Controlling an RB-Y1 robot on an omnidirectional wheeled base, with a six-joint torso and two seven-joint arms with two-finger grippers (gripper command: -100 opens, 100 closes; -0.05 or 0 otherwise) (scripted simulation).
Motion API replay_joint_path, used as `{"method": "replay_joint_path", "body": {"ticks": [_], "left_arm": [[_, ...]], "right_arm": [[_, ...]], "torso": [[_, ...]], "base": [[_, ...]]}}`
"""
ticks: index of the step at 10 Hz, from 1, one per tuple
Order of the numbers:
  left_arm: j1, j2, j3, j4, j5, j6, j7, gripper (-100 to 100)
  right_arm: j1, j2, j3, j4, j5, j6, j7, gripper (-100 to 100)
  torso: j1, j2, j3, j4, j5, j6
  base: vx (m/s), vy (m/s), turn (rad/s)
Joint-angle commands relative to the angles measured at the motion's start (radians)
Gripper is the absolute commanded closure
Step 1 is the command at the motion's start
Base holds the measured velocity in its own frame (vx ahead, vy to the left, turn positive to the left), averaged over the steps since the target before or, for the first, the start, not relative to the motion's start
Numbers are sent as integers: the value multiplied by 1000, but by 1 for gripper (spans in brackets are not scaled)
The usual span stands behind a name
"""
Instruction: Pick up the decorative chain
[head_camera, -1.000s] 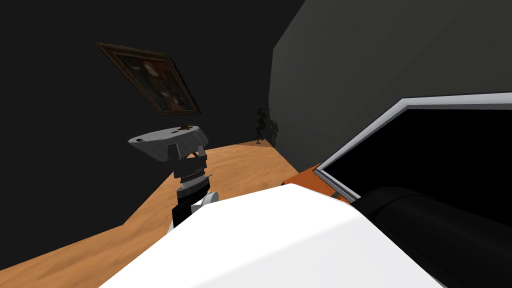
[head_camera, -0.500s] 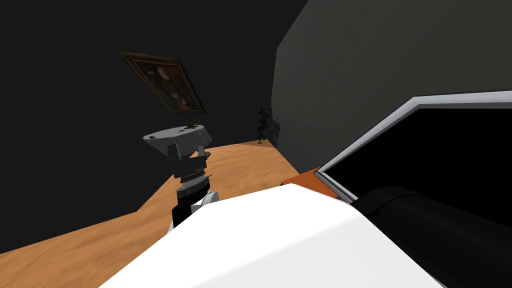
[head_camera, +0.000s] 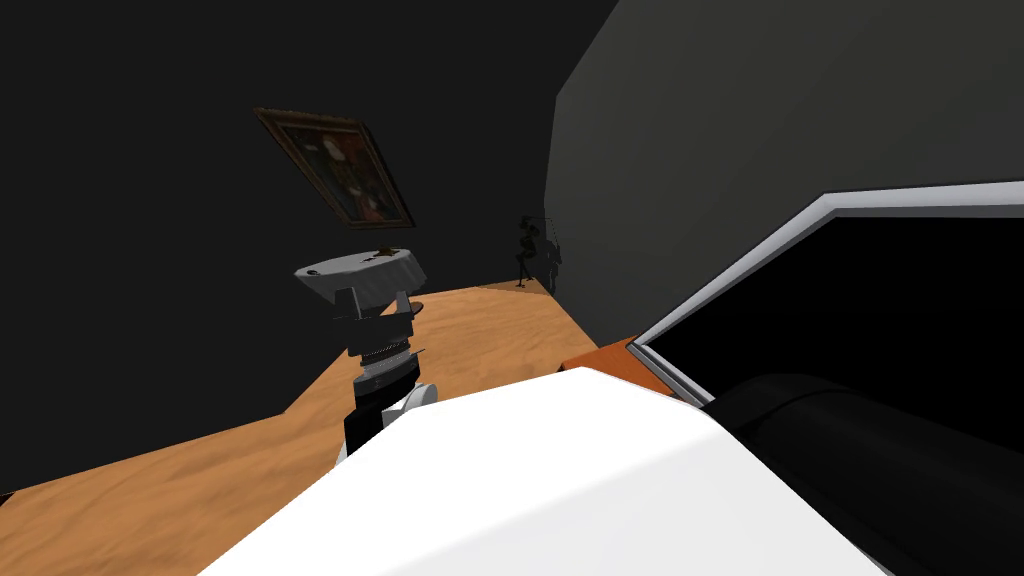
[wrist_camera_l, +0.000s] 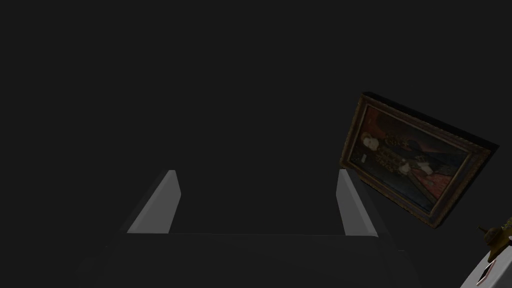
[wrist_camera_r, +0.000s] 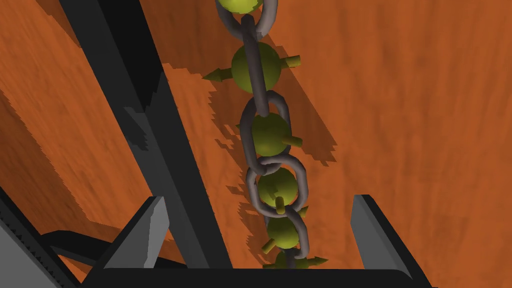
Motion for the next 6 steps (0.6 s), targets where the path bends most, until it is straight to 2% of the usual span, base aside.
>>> {"method": "replay_joint_path", "body": {"ticks": [1, 3, 4, 6], "left_arm": [[0, 0, 0, 0, 0, 0, 0, 0], [0, 0, 0, 0, 0, 0, 0, 0], [0, 0, 0, 0, 0, 0, 0, 0], [0, 0, 0, 0, 0, 0, 0, 0]], "right_arm": [[-8, 14, 3, -11, 0, 29, -3, -100], [2, 10, 8, -28, 1, 37, -15, -100], [1, 11, 7, -25, 1, 36, -12, 100], [1, 11, 8, -26, 1, 35, -11, 100]], "torso": [[0, 0, 0, 0, 0, 0], [1, -1, 0, 0, 0, 0], [3, -2, -1, 0, 1, 0], [3, -3, -2, -1, 1, 0]], "base": [[-46, -58, 34], [-25, -22, 3], [0, 0, 0], [0, 0, 0]]}}
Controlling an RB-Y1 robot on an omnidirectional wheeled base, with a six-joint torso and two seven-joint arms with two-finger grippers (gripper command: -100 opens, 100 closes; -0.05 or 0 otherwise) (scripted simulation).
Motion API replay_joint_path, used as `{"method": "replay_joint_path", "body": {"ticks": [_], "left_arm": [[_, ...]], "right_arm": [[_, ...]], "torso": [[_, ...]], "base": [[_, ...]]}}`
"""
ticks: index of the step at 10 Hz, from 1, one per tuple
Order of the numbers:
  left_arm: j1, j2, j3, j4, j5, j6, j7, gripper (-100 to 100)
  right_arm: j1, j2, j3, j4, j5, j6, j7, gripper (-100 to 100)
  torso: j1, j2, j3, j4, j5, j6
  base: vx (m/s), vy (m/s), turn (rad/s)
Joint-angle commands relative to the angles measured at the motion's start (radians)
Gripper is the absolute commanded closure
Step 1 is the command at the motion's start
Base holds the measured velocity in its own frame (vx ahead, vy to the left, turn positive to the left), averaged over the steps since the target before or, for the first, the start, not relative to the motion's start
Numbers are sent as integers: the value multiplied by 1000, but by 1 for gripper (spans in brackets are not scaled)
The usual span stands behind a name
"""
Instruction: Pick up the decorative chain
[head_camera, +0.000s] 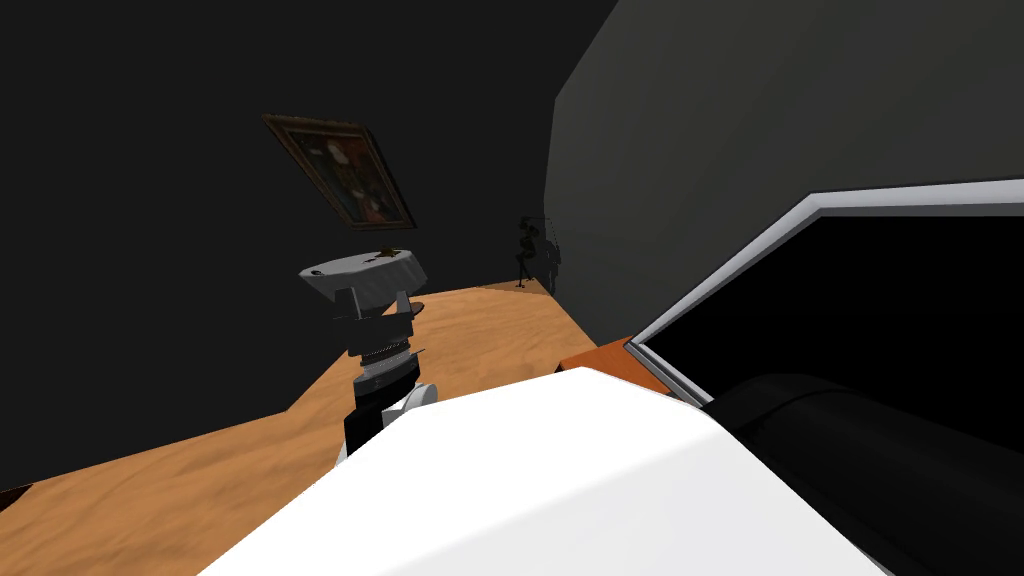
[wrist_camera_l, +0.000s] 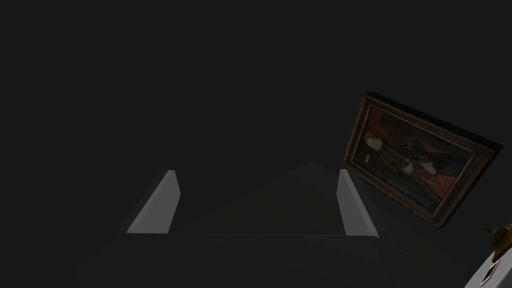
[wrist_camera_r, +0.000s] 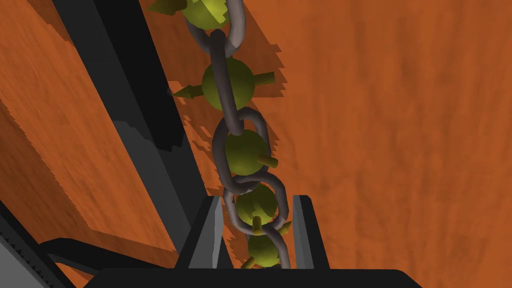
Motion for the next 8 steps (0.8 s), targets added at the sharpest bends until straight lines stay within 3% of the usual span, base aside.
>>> {"method": "replay_joint_path", "body": {"ticks": [1, 2, 3, 4, 7, 8], "left_arm": [[0, 0, 0, 0, 0, 0, 0, 0], [0, 0, 0, 0, 0, 0, 0, 0], [0, 0, 0, 0, 0, 0, 0, 0], [0, 0, 0, 0, 0, 0, 0, 0], [0, 0, 0, 0, 0, 0, 0, 0], [0, 0, 0, 0, 0, 0, 0, 0]], "right_arm": [[0, 0, 0, 0, 0, 0, 0, 100], [0, 0, 0, 0, 0, 0, 0, 100], [0, 0, 0, 0, 0, 0, 0, 0], [13, -15, -7, 9, -2, -30, 5, 100], [35, -34, -11, 4, -3, -54, 1, 100], [42, -33, -2, -21, -2, -34, -10, 100]], "torso": [[0, 0, 0, 0, 0, 0], [0, 0, 0, 0, 0, 0], [0, 0, 0, 0, 0, 0], [0, 0, 0, 0, 0, 0], [5, -3, -2, -1, 1, 0], [3, -3, -2, -1, 1, 0]], "base": [[0, 0, 0], [0, 0, 0], [0, 0, 0], [39, 45, -41], [51, 53, -35], [17, 12, -7]]}}
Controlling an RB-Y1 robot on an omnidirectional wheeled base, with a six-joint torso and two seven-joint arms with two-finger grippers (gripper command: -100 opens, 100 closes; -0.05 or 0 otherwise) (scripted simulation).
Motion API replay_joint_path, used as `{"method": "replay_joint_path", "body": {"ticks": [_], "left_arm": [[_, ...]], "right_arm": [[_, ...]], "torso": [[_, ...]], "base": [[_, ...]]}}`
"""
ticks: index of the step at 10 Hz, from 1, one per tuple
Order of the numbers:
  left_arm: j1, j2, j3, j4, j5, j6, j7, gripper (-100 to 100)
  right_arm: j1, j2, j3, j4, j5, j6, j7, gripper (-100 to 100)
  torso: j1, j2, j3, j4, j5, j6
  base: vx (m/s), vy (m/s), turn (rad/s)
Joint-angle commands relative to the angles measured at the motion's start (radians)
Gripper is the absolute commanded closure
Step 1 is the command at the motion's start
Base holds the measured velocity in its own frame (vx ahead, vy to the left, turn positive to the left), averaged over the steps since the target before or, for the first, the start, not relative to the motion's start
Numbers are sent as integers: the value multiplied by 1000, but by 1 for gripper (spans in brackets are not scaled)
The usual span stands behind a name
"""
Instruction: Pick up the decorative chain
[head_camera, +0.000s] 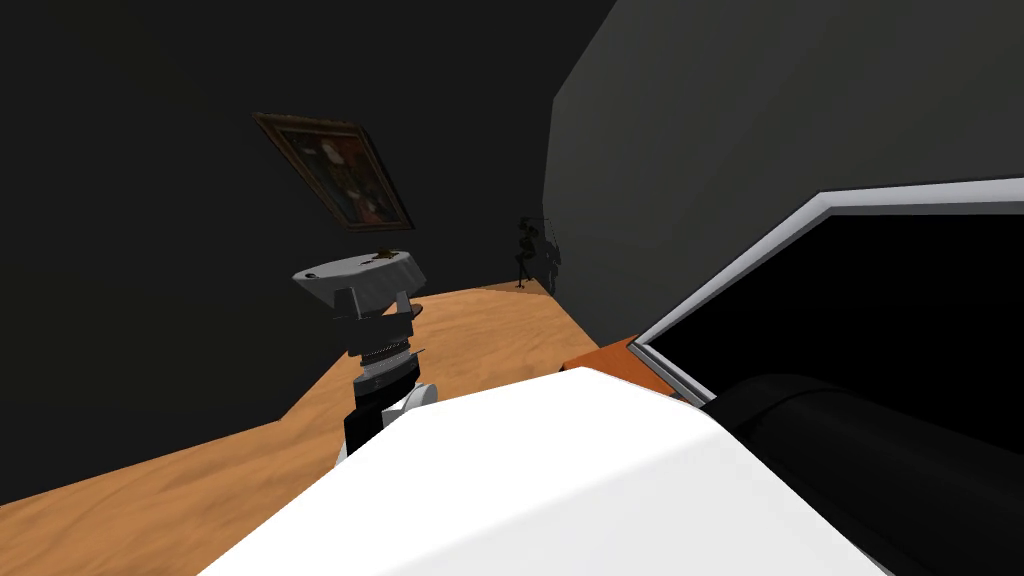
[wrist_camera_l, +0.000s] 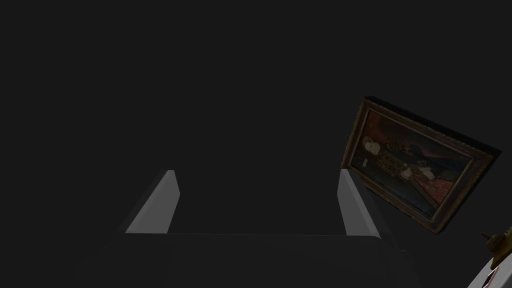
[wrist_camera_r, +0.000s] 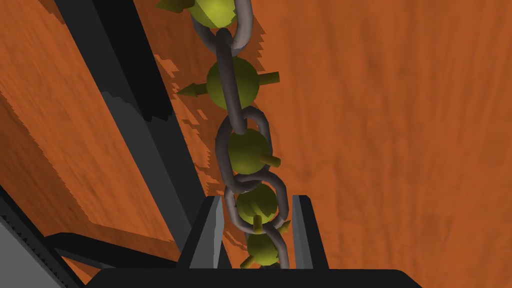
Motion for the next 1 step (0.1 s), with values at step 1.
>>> {"method": "replay_joint_path", "body": {"ticks": [1], "left_arm": [[0, 0, 0, 0, 0, 0, 0, 0]], "right_arm": [[0, 0, 0, 0, 0, 0, 0, 0]], "torso": [[0, 0, 0, 0, 0, 0]], "base": [[0, 0, 0]]}}
